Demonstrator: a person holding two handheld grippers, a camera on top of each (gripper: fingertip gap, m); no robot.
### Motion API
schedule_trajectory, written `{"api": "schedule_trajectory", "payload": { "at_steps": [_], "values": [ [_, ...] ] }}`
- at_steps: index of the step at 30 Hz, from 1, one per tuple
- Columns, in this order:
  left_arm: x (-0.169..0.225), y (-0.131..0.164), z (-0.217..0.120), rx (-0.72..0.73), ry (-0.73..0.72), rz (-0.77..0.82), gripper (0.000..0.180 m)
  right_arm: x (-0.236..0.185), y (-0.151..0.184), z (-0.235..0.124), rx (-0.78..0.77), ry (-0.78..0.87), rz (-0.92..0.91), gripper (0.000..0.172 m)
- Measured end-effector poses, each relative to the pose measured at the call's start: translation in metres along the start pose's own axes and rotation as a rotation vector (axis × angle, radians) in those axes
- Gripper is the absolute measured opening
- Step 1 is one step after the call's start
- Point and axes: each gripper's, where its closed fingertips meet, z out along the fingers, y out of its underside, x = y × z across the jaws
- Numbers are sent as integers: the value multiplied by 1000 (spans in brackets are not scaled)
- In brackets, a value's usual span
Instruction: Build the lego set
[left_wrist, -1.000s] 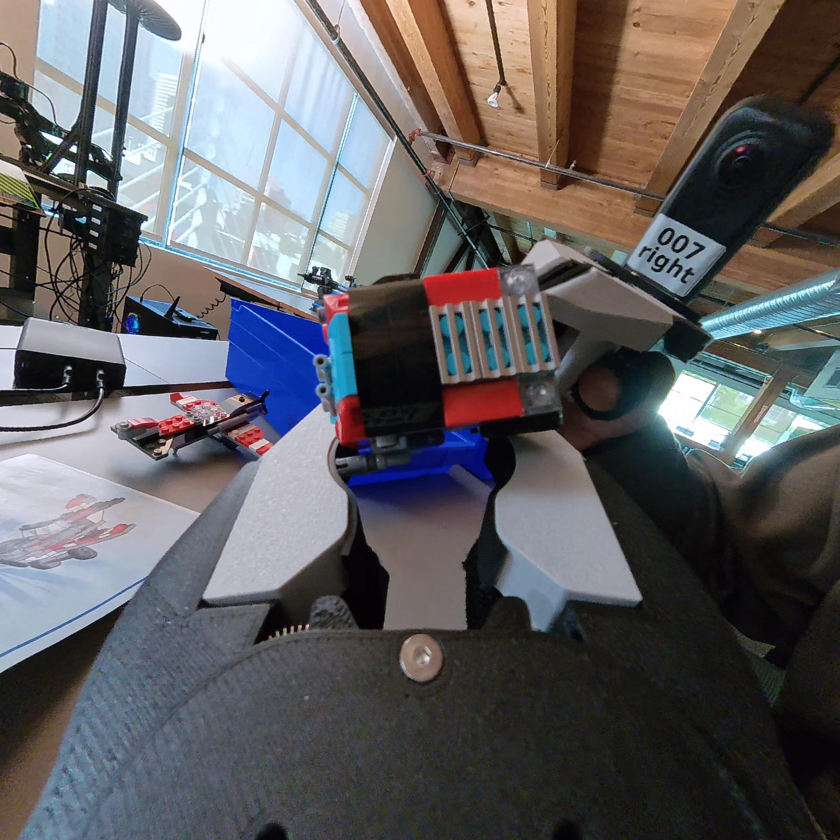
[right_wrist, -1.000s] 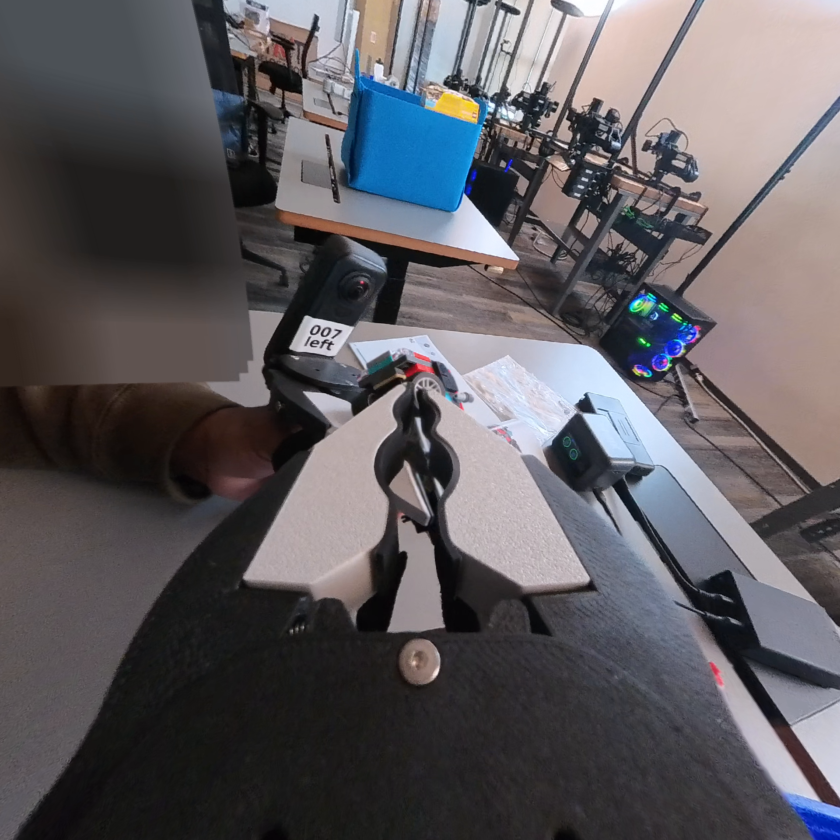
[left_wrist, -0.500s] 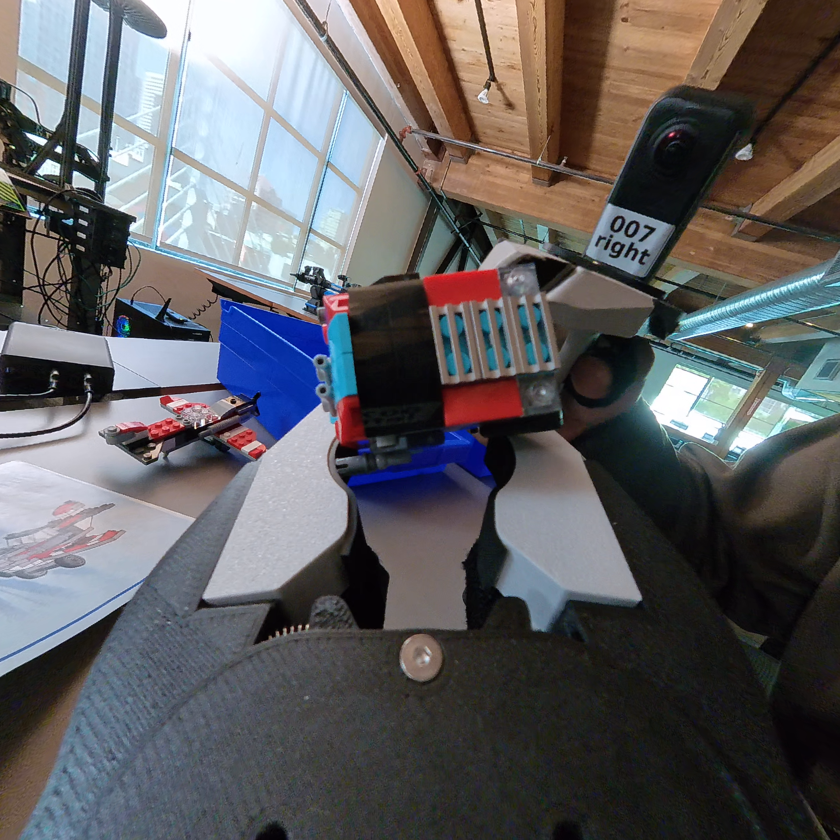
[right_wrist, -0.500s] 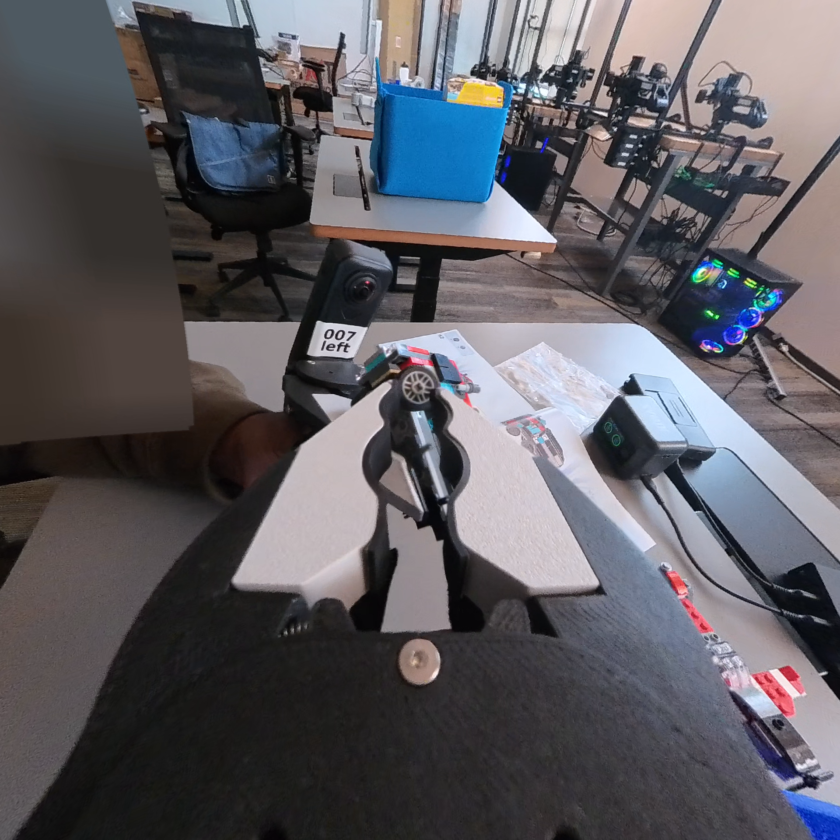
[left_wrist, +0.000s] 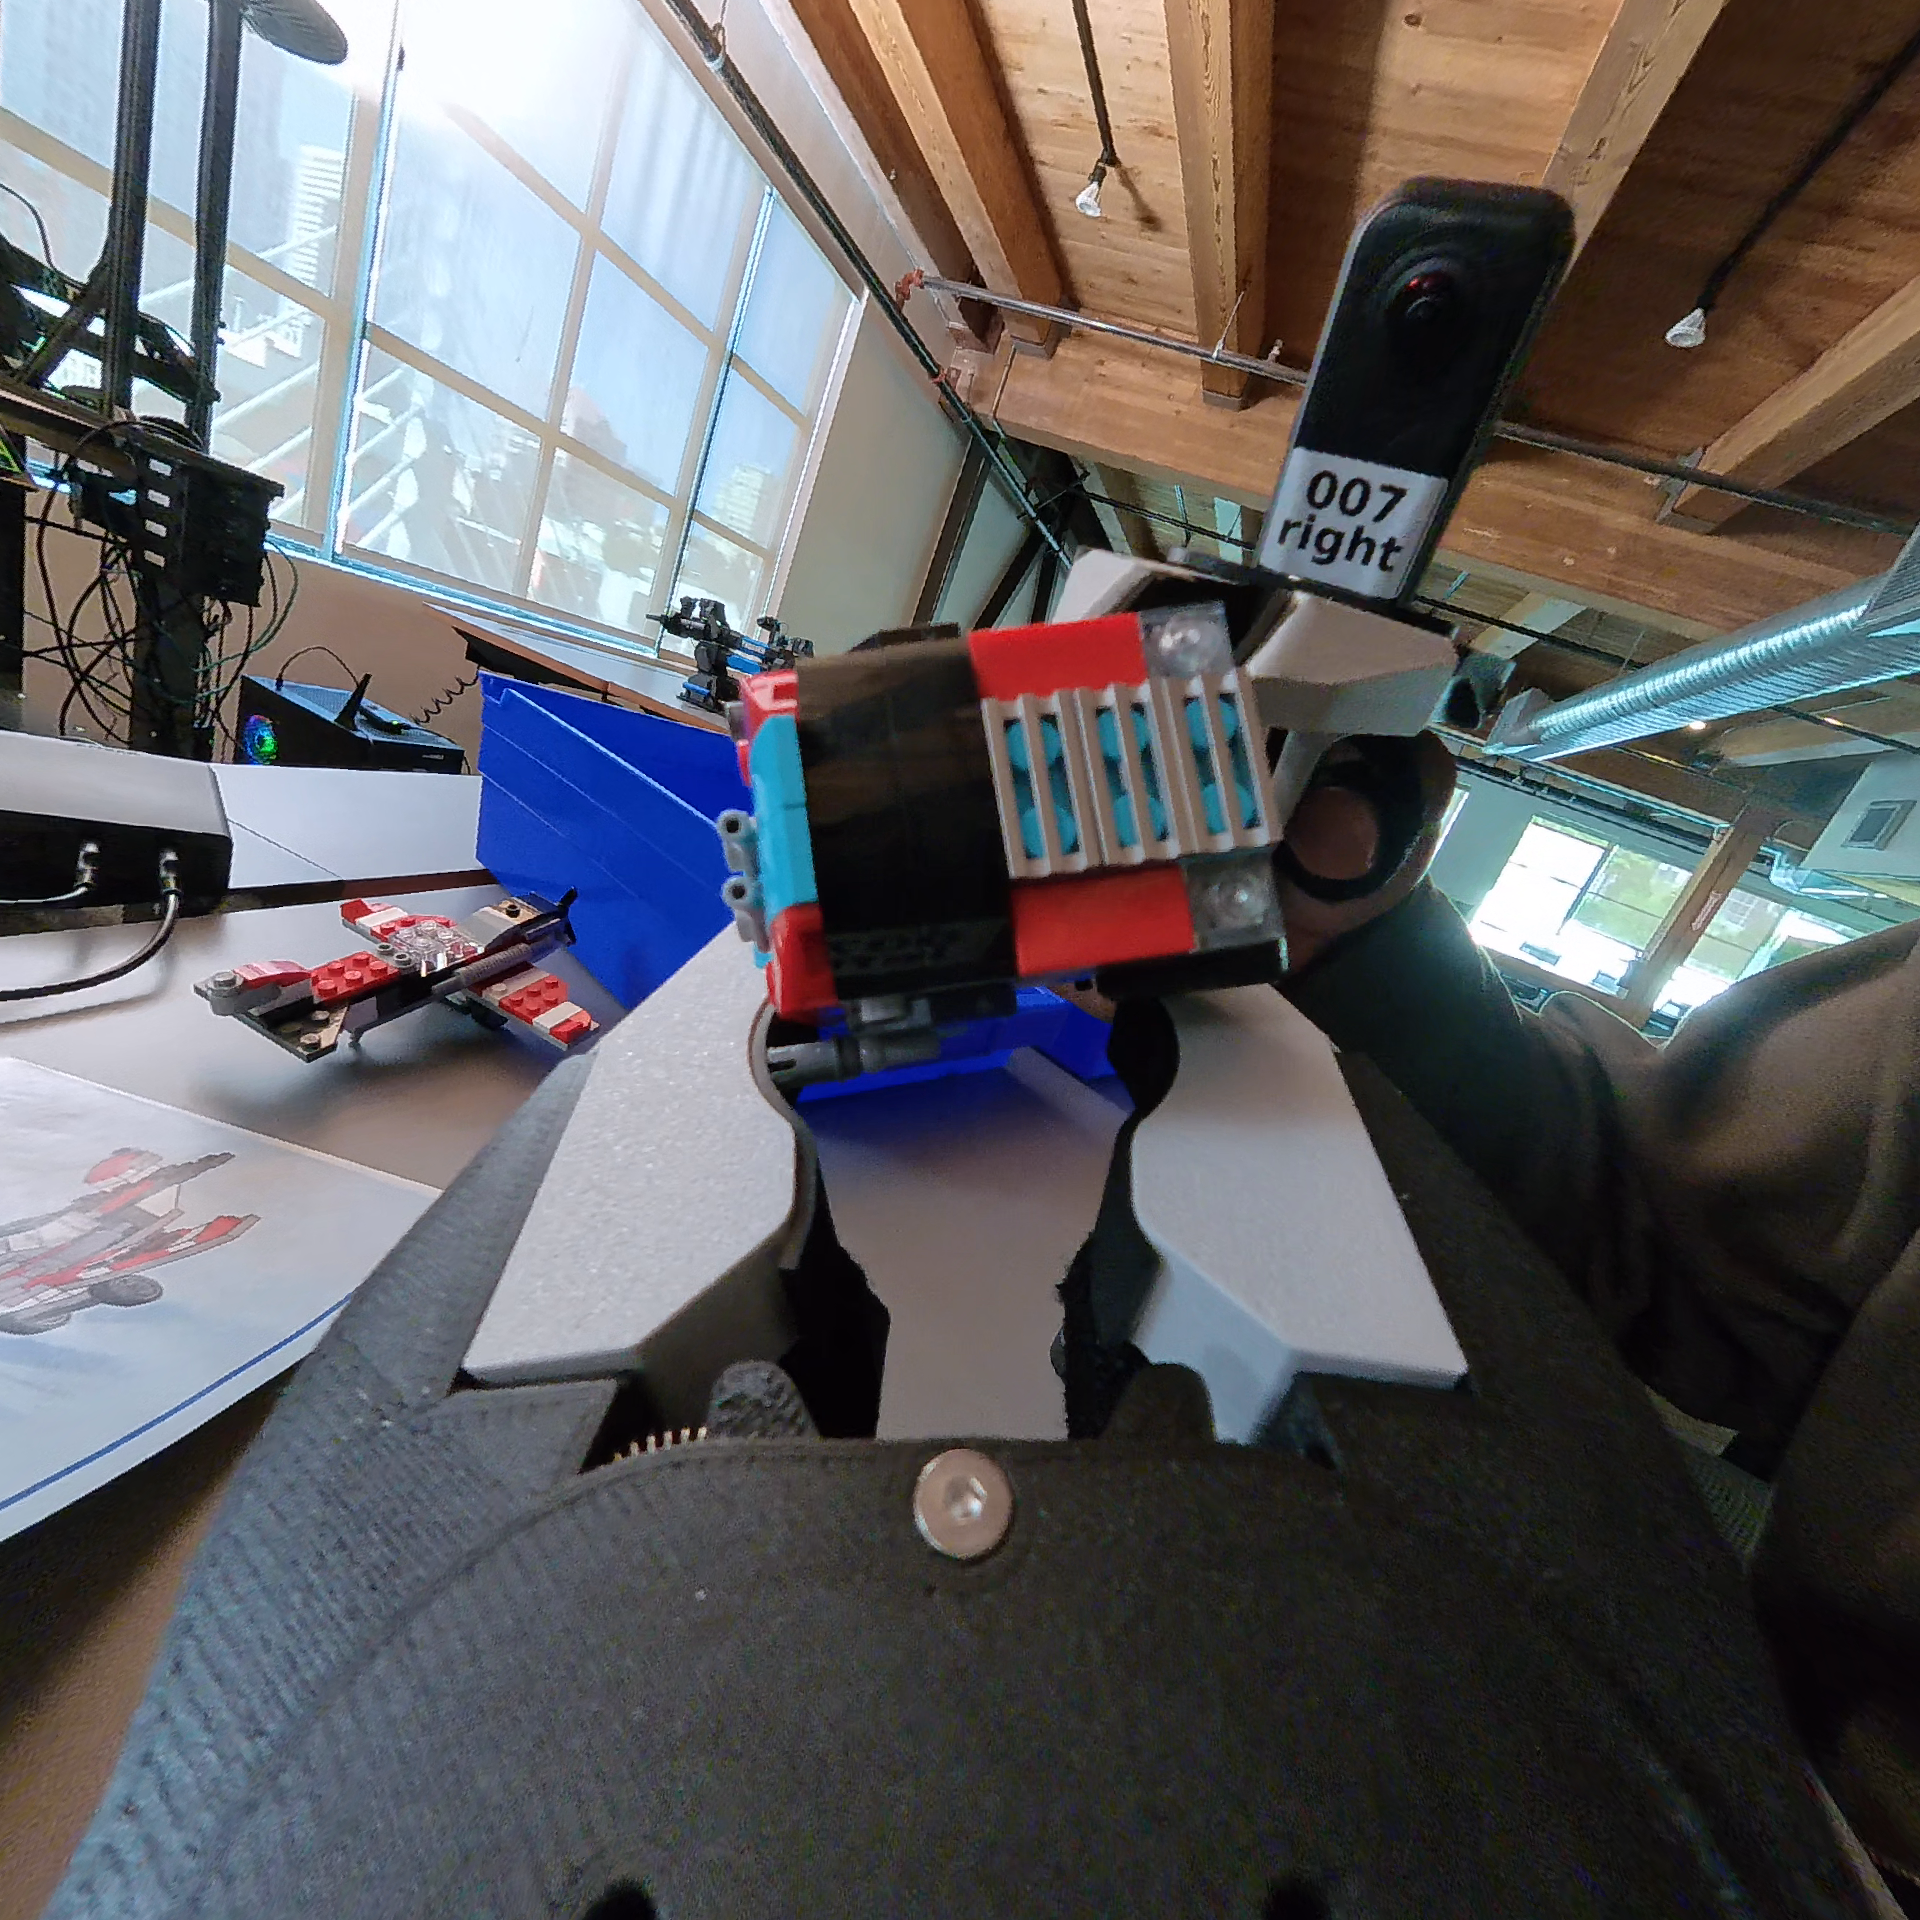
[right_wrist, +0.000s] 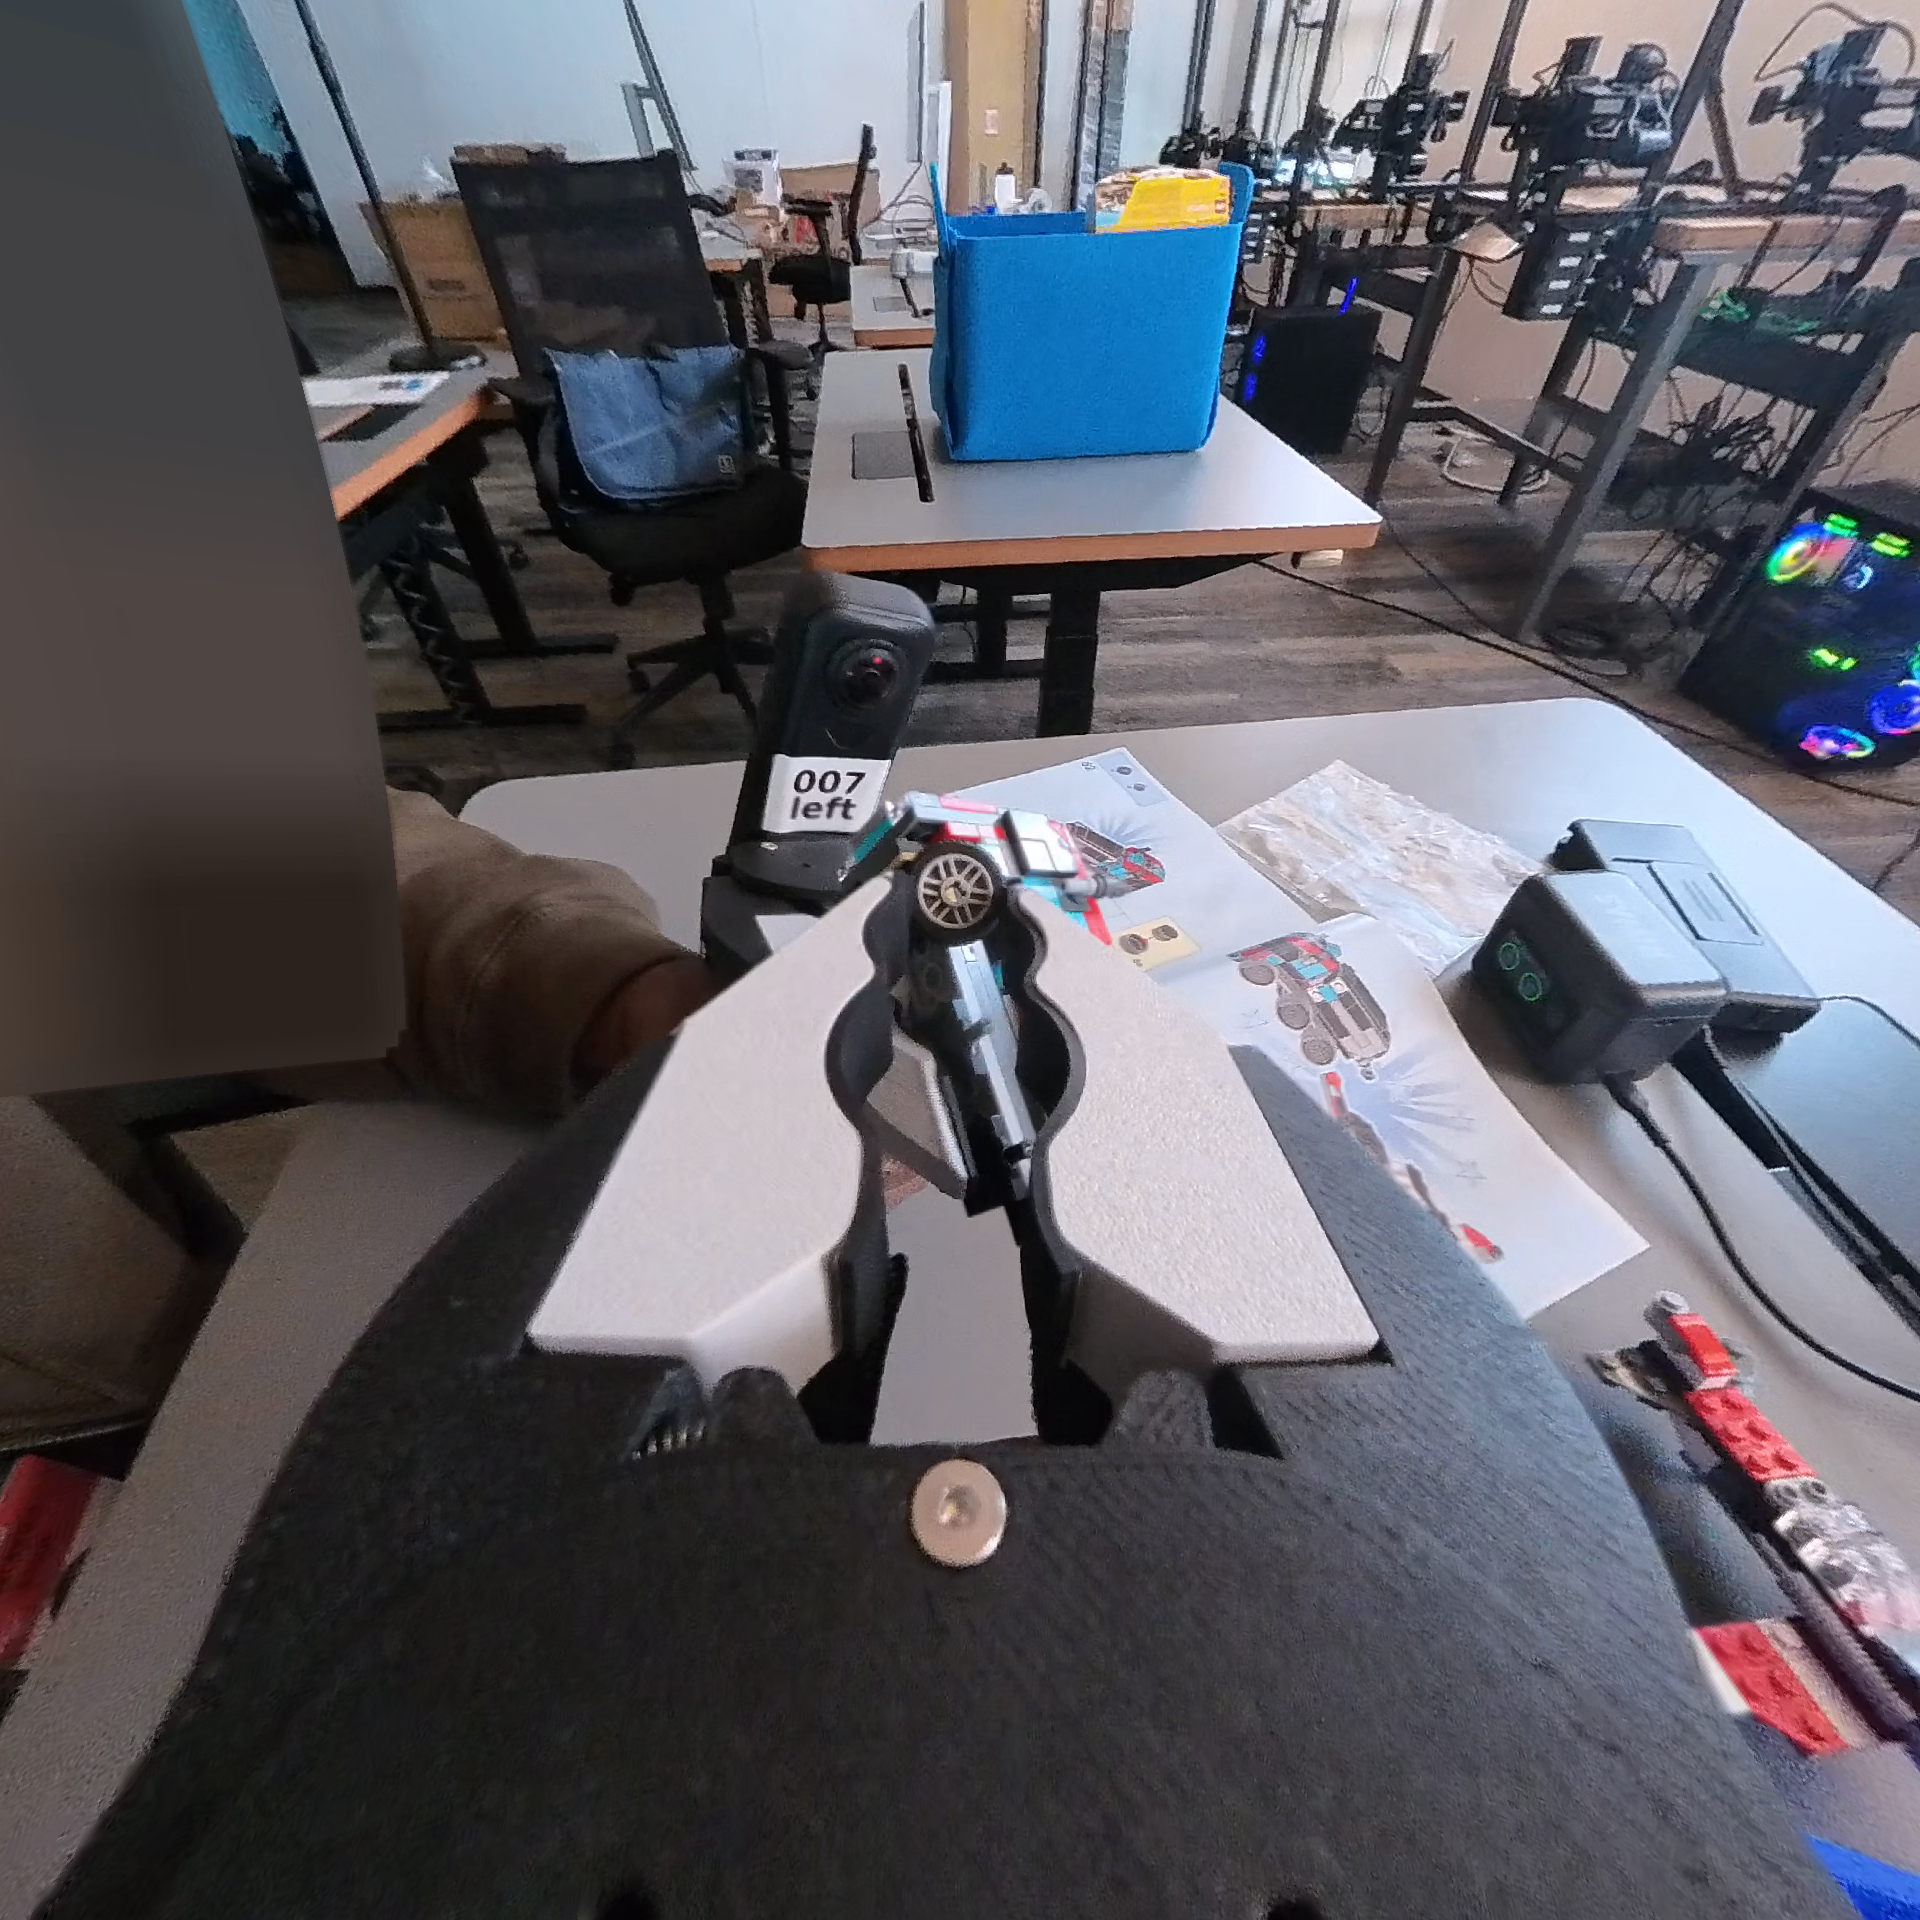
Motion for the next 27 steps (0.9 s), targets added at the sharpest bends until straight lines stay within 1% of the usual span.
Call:
{"api": "schedule_trajectory", "payload": {
  "at_steps": [6, 13, 16, 27],
  "values": [
    [1, 1, 0, -5, 4, 1, 56, 0, 1, 0, 2, -38, 72, 21],
    [3, 2, 1, -12, 13, 14, 56, -2, 5, 0, -16, -73, 104, 27],
    [3, 4, 2, -18, 13, 16, 56, -3, 5, 1, -18, -76, 100, 25],
    [2, 4, 2, -4, 29, -63, 55, 10, 3, 0, -12, 39, 32, 17]
  ]
}}
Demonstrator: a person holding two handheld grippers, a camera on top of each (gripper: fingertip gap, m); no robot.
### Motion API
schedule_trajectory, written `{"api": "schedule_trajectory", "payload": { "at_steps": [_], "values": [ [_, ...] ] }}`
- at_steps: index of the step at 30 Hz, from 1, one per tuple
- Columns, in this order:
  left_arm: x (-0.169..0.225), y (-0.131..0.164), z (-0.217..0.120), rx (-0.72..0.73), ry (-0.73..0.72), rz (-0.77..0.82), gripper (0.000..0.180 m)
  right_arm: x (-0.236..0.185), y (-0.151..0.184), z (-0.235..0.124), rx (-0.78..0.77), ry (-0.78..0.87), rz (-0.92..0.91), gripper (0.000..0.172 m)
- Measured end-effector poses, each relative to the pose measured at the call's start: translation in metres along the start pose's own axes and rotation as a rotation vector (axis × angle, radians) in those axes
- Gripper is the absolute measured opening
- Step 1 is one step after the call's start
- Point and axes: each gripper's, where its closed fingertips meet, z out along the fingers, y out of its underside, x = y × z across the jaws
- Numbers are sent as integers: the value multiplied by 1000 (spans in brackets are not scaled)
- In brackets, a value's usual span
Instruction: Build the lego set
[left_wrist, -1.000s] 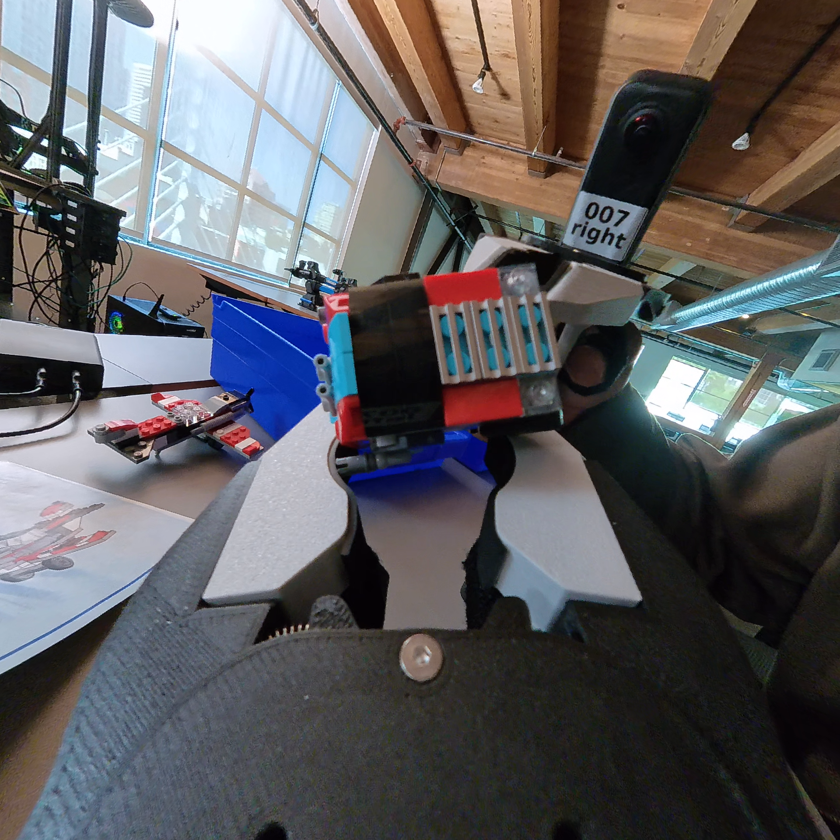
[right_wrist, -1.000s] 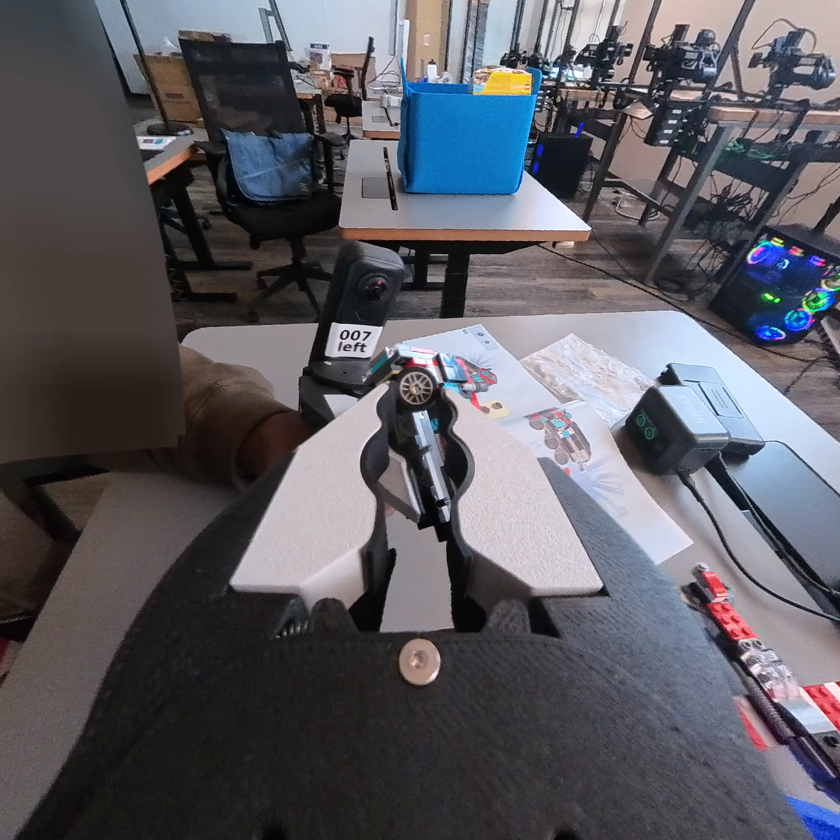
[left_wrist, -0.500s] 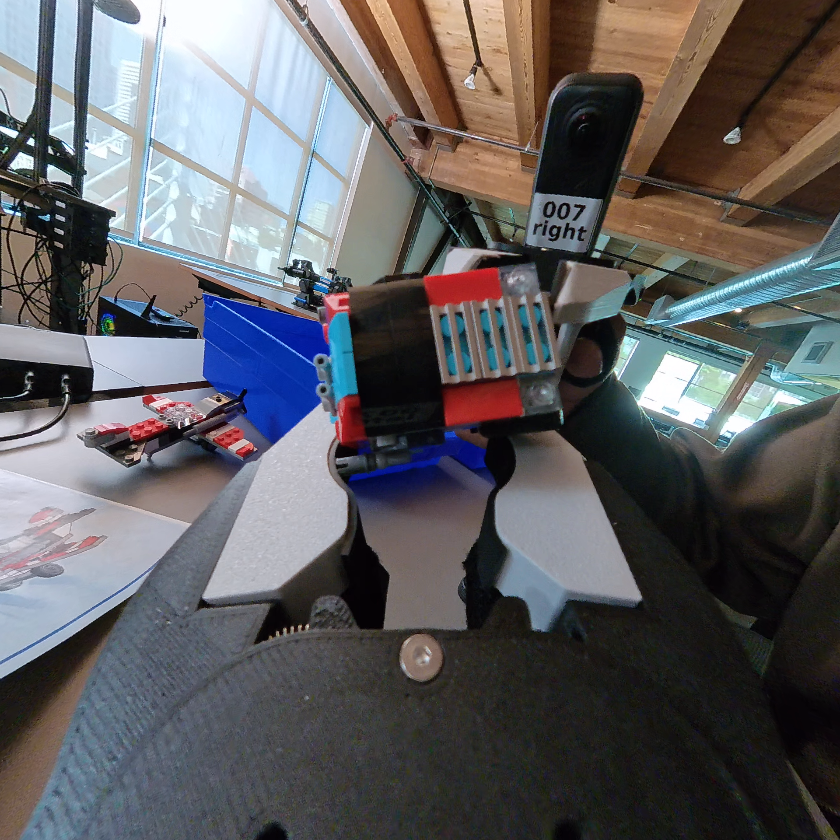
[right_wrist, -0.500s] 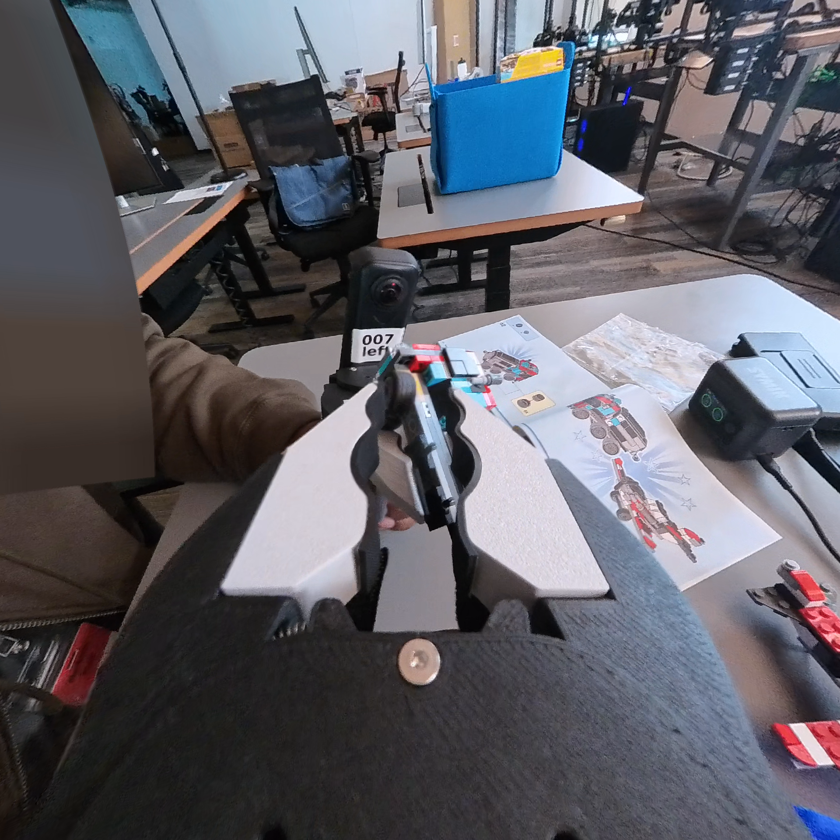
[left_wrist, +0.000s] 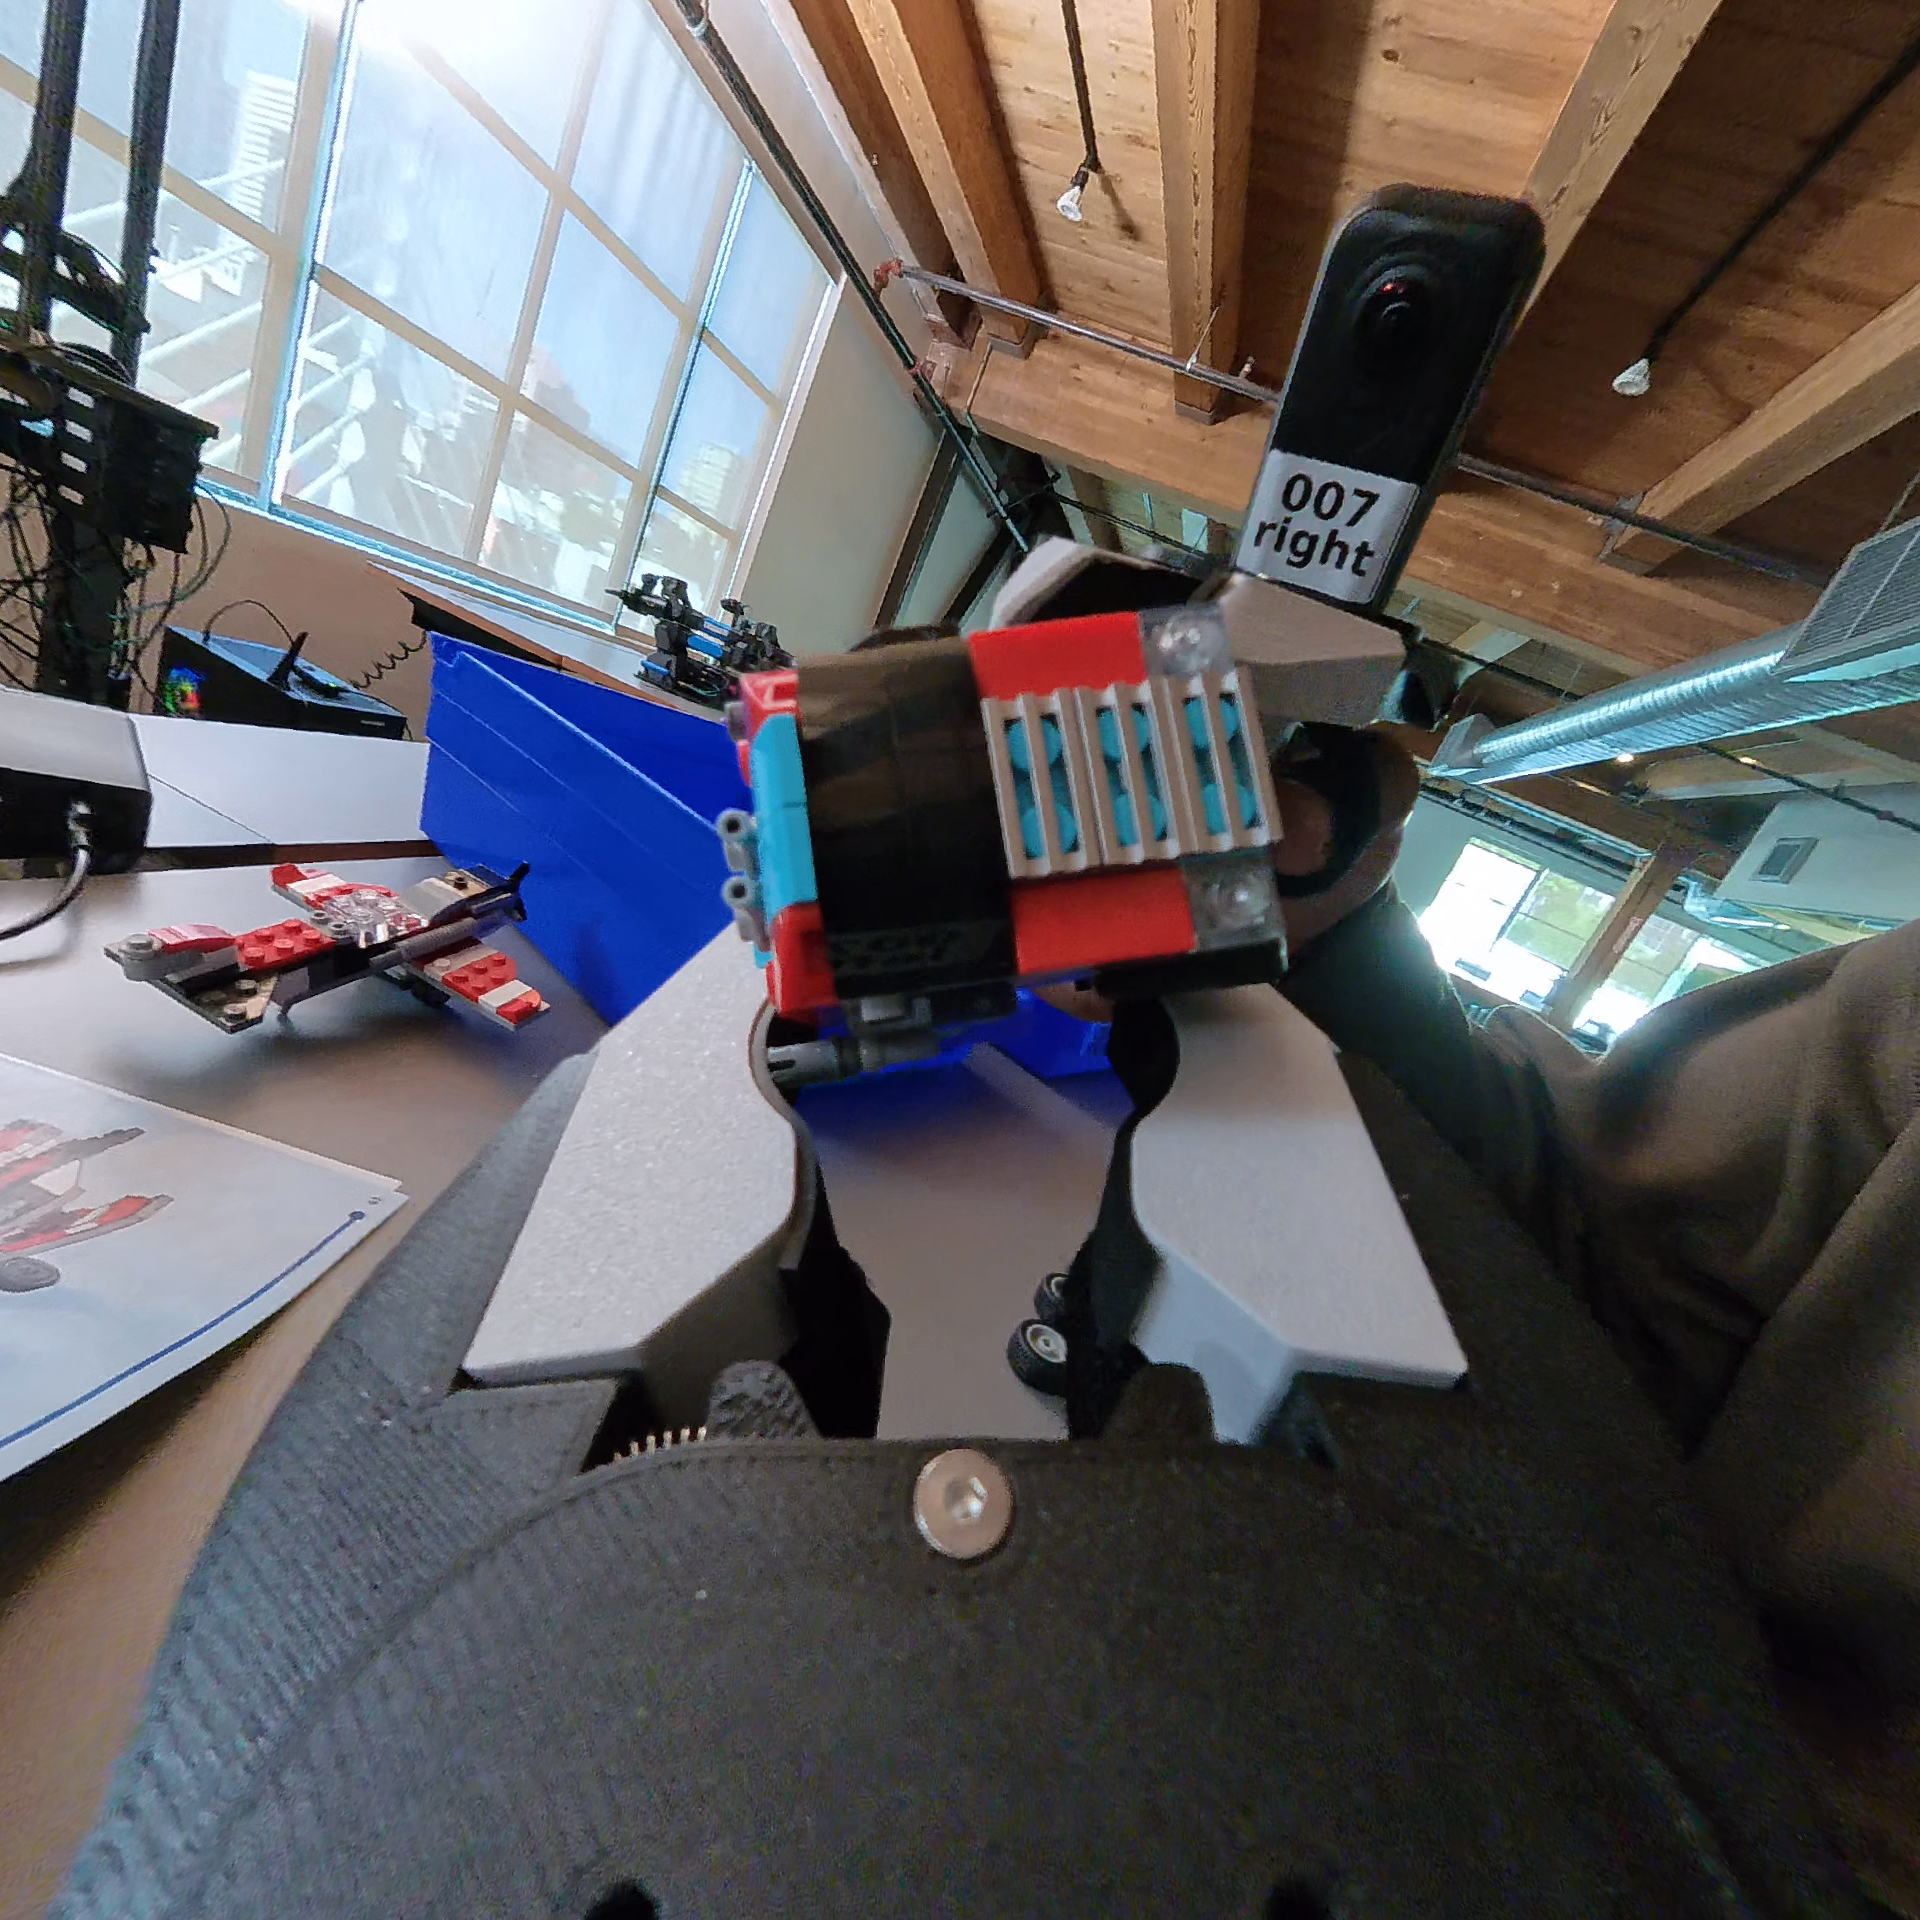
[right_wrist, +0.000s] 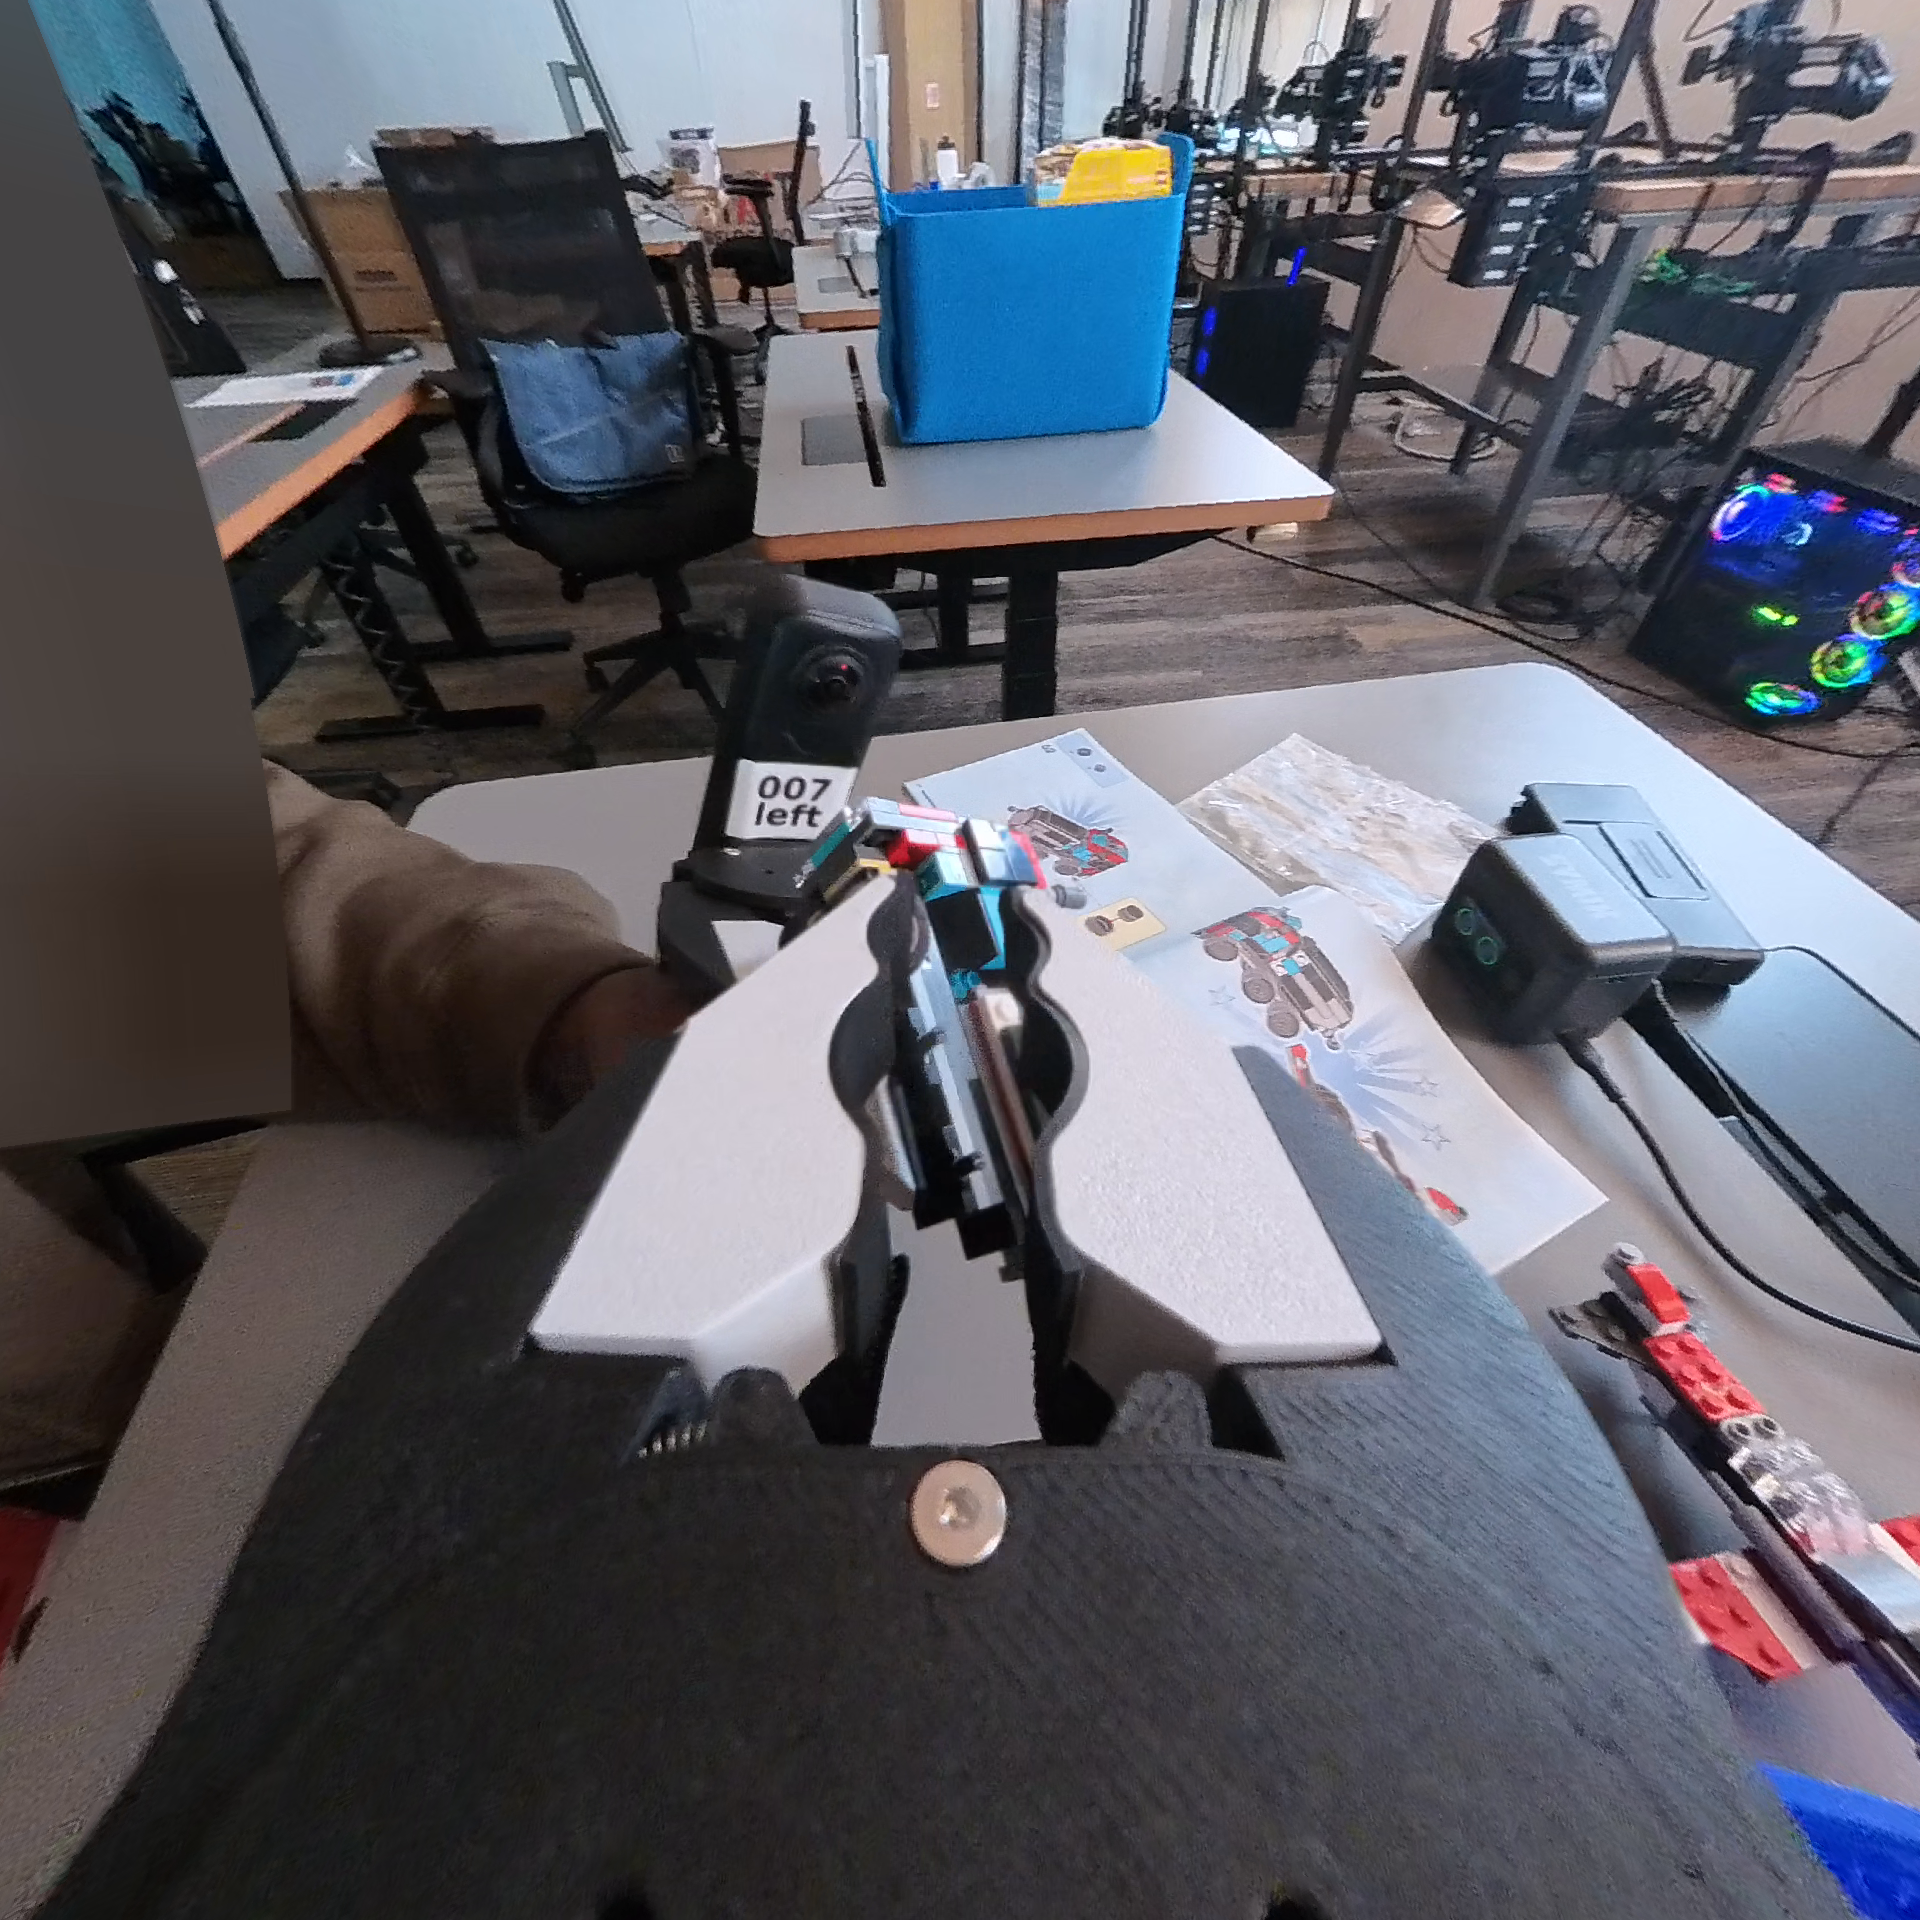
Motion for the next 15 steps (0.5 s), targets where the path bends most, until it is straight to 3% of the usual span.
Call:
{"api": "schedule_trajectory", "payload": {
  "at_steps": [9, 15],
  "values": [
    [-5, -2, -2, 48, 20, -132, 56, 3, 5, 4, -50, 88, -110, 15],
    [-7, -3, -3, 50, 10, -134, 56, 2, 6, 4, -67, 101, -142, 16]
  ]
}}
